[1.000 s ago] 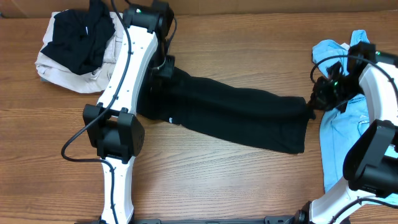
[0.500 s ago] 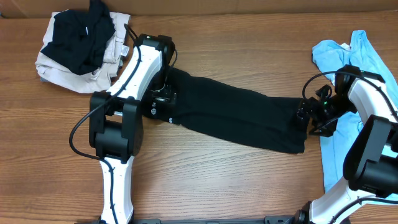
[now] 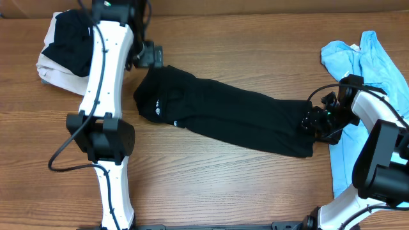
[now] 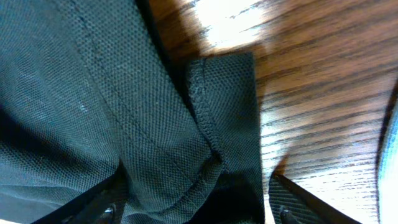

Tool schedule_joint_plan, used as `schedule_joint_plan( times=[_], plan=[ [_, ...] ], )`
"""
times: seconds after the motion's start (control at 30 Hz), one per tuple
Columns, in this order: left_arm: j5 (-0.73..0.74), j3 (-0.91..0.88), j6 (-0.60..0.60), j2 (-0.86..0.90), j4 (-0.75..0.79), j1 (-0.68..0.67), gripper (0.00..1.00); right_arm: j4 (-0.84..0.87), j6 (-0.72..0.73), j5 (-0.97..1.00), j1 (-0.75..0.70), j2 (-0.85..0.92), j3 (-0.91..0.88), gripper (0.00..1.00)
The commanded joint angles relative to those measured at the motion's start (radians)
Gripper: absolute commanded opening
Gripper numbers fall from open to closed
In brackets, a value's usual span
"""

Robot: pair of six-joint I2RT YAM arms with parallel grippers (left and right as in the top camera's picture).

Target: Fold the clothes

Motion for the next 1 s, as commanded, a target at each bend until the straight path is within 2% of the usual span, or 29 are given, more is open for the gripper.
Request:
schedule_joint_plan(
  times=[0.0, 0.1, 0.17, 0.2, 0.23, 0.3, 0.37, 0.57, 0.97],
  plan=[
    [0.094, 0.194, 0.008, -0.031, -0.025, -0.003, 1.00, 0.041, 0.002, -0.037, 0.006, -0.006, -0.056, 0.74],
    [0.147, 0.266, 0.010, -0.066, -0.025, -0.003, 1.00, 0.071, 0.001, -0.080, 0.006, -0.006, -0.091, 0.72],
    [0.150, 0.284, 0.009, -0.090, -0.024, -0.003, 1.00, 0.087, 0.001, -0.082, 0.006, -0.006, -0.105, 0.65],
    [0.149, 0.291, 0.010, -0.105, -0.024, -0.003, 1.00, 0.097, 0.001, -0.083, 0.006, -0.006, -0.111, 0.54],
    [0.147, 0.296, 0.011, -0.125, -0.024, -0.003, 1.00, 0.102, 0.001, -0.091, 0.006, -0.006, -0.109, 0.30],
    [0.135, 0.296, 0.014, -0.150, -0.024, -0.003, 1.00, 0.107, 0.001, -0.130, 0.000, -0.008, -0.098, 0.15],
    [0.098, 0.296, 0.014, -0.166, -0.024, -0.003, 1.00, 0.105, 0.001, -0.167, -0.016, -0.008, -0.072, 0.05],
    [0.067, 0.296, 0.029, -0.183, -0.024, -0.003, 1.00, 0.004, -0.007, -0.225, -0.083, -0.014, 0.055, 0.04],
    [0.017, 0.296, 0.032, -0.183, -0.024, -0.001, 1.00, -0.388, -0.159, -0.227, -0.225, -0.028, 0.373, 0.04]
  ],
)
